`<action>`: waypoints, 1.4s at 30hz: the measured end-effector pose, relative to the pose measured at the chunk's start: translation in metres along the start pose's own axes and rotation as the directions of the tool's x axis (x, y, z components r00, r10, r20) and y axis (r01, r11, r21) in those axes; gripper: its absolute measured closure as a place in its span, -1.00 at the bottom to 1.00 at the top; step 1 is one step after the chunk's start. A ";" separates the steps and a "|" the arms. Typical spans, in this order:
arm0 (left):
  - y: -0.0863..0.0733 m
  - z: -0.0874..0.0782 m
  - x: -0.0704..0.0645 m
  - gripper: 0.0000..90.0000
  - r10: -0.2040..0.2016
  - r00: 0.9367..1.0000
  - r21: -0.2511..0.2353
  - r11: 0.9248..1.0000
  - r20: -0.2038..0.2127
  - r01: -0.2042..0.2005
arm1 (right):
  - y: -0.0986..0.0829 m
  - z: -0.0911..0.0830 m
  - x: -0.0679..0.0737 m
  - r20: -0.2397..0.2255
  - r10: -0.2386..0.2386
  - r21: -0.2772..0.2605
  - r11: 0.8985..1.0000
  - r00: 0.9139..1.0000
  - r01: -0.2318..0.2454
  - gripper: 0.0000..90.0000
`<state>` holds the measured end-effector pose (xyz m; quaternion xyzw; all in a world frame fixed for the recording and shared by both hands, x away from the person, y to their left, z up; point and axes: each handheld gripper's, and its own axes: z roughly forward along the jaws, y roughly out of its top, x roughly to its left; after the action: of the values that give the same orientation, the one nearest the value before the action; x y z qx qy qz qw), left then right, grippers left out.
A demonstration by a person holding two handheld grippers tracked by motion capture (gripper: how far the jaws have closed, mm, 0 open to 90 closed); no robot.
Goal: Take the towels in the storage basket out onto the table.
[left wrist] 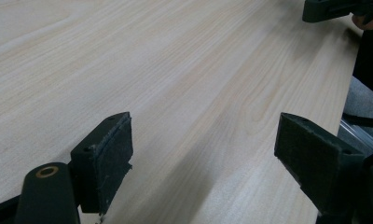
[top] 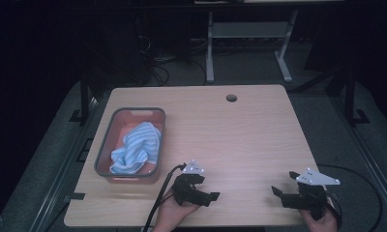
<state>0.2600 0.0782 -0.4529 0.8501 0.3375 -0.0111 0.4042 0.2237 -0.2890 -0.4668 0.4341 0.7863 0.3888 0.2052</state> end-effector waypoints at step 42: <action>0.068 -0.014 0.010 -0.58 0.002 0.999 0.063 0.998 -0.050 0.001 | 0.002 0.001 0.003 0.012 -0.008 0.002 1.000 1.000 0.008 -0.69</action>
<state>0.3042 0.0633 -0.3999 0.8625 0.3469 -0.0004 0.3685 0.2241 -0.2851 -0.4657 0.4333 0.7872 0.3847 0.2111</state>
